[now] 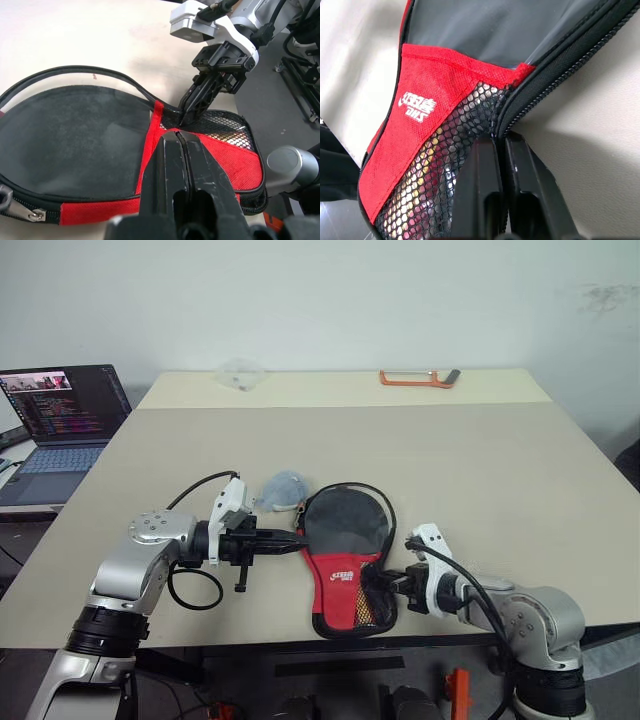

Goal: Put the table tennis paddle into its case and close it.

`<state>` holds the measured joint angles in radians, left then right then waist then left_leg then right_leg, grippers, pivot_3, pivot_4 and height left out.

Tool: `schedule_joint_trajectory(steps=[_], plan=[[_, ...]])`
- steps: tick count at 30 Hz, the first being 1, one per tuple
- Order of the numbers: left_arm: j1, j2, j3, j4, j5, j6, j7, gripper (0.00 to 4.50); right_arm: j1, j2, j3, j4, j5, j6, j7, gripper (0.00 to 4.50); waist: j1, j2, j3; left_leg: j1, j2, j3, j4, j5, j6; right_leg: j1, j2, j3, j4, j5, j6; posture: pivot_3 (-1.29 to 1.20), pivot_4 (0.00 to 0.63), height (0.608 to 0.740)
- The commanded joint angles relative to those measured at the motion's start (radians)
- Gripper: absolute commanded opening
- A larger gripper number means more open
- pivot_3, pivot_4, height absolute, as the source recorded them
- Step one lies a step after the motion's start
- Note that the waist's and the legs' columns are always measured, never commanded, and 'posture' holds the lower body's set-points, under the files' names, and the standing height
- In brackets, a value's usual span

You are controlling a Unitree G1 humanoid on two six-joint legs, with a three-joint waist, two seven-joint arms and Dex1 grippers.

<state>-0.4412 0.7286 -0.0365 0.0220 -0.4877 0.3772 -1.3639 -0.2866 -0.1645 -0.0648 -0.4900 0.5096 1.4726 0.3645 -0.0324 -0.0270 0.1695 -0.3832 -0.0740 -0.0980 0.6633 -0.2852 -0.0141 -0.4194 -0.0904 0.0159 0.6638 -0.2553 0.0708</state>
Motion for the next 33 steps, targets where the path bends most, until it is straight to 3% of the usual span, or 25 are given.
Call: schedule_joint_trajectory(steps=[1, 5, 10, 14, 16, 20, 23, 33], plan=[[-0.001, 0.001, 0.015, -0.030, -0.005, -0.016, 0.004, 0.00, -0.003, -0.017, 0.001, -0.032, 0.034, -0.014, 0.016, 1.44, 0.000, 0.000, 0.000, 0.000, 0.000, 0.000, 0.000, 0.000, 0.000, 0.000, 0.000, 0.000, 0.000, 0.000, 0.000, 0.00, 0.150, 0.740], [-0.002, -0.004, 0.017, -0.035, -0.004, -0.014, 0.015, 0.00, -0.010, -0.122, 0.070, -0.071, 0.049, -0.070, 0.071, 2.83, 0.000, 0.000, 0.000, 0.000, 0.000, 0.000, 0.001, 0.000, 0.001, 0.000, 0.000, 0.000, 0.000, 0.000, 0.000, 0.00, 0.150, 0.740], [0.007, -0.004, 0.022, -0.049, -0.001, -0.009, 0.041, 0.00, -0.040, -0.350, 0.152, -0.108, 0.038, -0.202, 0.199, 4.49, 0.000, 0.000, 0.000, 0.000, 0.000, 0.000, 0.001, -0.001, 0.001, 0.001, 0.000, -0.001, 0.000, 0.000, 0.000, 0.00, 0.150, 0.740], [0.025, 0.007, 0.065, -0.055, -0.007, 0.020, 0.106, 0.00, -0.074, -0.506, 0.120, -0.108, 0.055, -0.358, 0.348, 4.49, -0.002, 0.000, 0.000, 0.000, 0.000, 0.000, 0.001, -0.002, 0.003, 0.002, 0.000, -0.001, -0.001, 0.000, 0.000, 0.00, 0.150, 0.740], [0.031, 0.012, 0.091, -0.045, -0.002, 0.031, 0.154, 0.00, -0.138, -0.457, 0.104, -0.064, 0.071, -0.407, 0.344, 4.49, -0.007, -0.001, 0.000, 0.001, 0.001, 0.000, 0.001, -0.002, 0.003, 0.002, 0.001, -0.001, -0.001, 0.000, 0.000, 0.00, 0.150, 0.740], [0.049, 0.010, 0.134, -0.039, 0.001, 0.055, 0.230, 0.00, -0.248, -0.301, 0.224, 0.090, -0.009, -0.507, 0.291, 4.49, -0.011, -0.001, 0.000, 0.003, 0.003, 0.000, 0.001, -0.002, 0.003, 0.004, 0.002, -0.001, 0.000, 0.000, -0.001, 0.00, 0.150, 0.740], [0.060, 0.001, 0.149, -0.026, 0.022, 0.033, 0.278, 0.54, -0.284, -0.211, 0.307, 0.218, -0.080, -0.594, 0.272, 4.50, -0.005, -0.001, 0.000, 0.004, 0.002, -0.001, 0.001, 0.000, 0.000, 0.004, 0.002, -0.001, -0.001, 0.000, -0.001, 0.00, 0.150, 0.740], [0.004, -0.015, 0.231, 0.117, 0.089, -0.025, 0.483, 3.95, -0.245, -0.141, 0.404, 0.330, -0.185, -0.702, 0.267, 4.50, 0.003, -0.001, 0.000, -0.001, 0.000, -0.001, 0.001, 0.001, -0.001, -0.001, 0.000, -0.001, -0.001, 0.000, -0.001, 0.00, 0.150, 0.740]])
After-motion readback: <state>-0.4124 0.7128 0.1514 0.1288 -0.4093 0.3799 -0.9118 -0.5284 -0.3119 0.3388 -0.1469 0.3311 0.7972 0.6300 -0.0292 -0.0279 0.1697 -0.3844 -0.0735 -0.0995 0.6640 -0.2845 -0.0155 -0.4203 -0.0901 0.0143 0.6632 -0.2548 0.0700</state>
